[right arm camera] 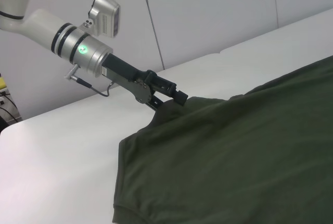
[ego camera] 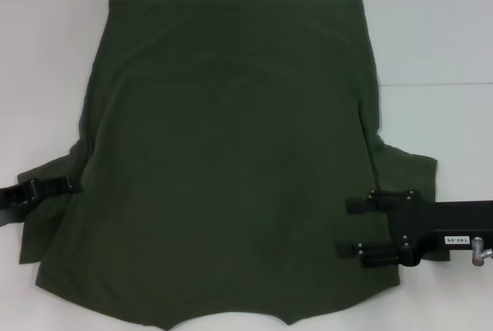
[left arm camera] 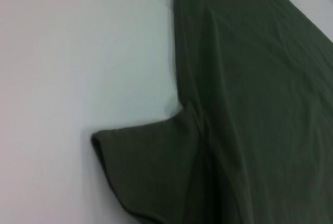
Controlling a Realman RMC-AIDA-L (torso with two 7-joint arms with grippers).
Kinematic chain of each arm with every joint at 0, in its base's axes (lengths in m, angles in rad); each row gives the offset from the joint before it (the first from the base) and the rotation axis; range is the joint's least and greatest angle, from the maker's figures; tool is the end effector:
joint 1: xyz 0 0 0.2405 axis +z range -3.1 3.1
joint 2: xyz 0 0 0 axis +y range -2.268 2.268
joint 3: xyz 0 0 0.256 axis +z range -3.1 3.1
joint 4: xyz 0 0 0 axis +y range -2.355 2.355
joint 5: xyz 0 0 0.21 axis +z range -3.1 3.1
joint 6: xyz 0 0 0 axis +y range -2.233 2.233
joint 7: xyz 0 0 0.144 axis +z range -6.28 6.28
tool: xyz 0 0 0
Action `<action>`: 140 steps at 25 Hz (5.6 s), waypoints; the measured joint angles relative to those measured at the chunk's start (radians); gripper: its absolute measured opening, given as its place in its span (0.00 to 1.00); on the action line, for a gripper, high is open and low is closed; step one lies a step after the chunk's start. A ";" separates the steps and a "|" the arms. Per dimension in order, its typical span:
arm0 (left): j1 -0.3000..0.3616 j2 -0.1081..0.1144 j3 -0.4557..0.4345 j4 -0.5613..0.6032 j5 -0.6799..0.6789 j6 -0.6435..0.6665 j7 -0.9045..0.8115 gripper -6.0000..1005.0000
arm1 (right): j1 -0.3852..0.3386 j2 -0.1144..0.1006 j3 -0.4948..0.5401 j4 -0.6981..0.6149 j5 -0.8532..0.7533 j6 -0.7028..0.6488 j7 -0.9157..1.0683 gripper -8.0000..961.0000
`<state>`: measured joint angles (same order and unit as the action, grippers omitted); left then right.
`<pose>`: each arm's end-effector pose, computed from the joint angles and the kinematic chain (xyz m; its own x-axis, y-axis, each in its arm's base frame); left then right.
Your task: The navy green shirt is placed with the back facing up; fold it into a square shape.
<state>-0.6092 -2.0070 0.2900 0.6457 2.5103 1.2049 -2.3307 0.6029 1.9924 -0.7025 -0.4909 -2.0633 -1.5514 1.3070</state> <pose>-0.3546 0.3648 0.0573 0.0337 0.7998 0.5993 0.9912 0.0499 -0.1222 0.2706 0.3355 -0.0009 0.8414 -0.3383 -0.4214 -0.4131 -0.9054 -0.0981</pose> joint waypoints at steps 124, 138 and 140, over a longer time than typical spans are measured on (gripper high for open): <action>-0.411 -0.079 0.283 -0.130 0.237 -0.376 -0.332 0.70 | 0.017 0.011 -0.008 0.003 -0.020 0.043 -0.001 0.94; -0.405 -0.120 0.638 0.006 0.253 -0.444 -0.204 0.94 | 0.026 0.014 -0.008 0.013 -0.027 0.053 0.004 0.94; -0.389 -0.120 0.633 0.028 0.242 -0.447 -0.198 0.94 | 0.026 0.013 -0.008 0.013 -0.028 0.053 0.009 0.94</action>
<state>-0.9979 -2.1269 0.9233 0.6740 2.7527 0.7578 -2.5285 0.6289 2.0059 -0.7102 -0.4778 -2.0910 -1.4983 1.3165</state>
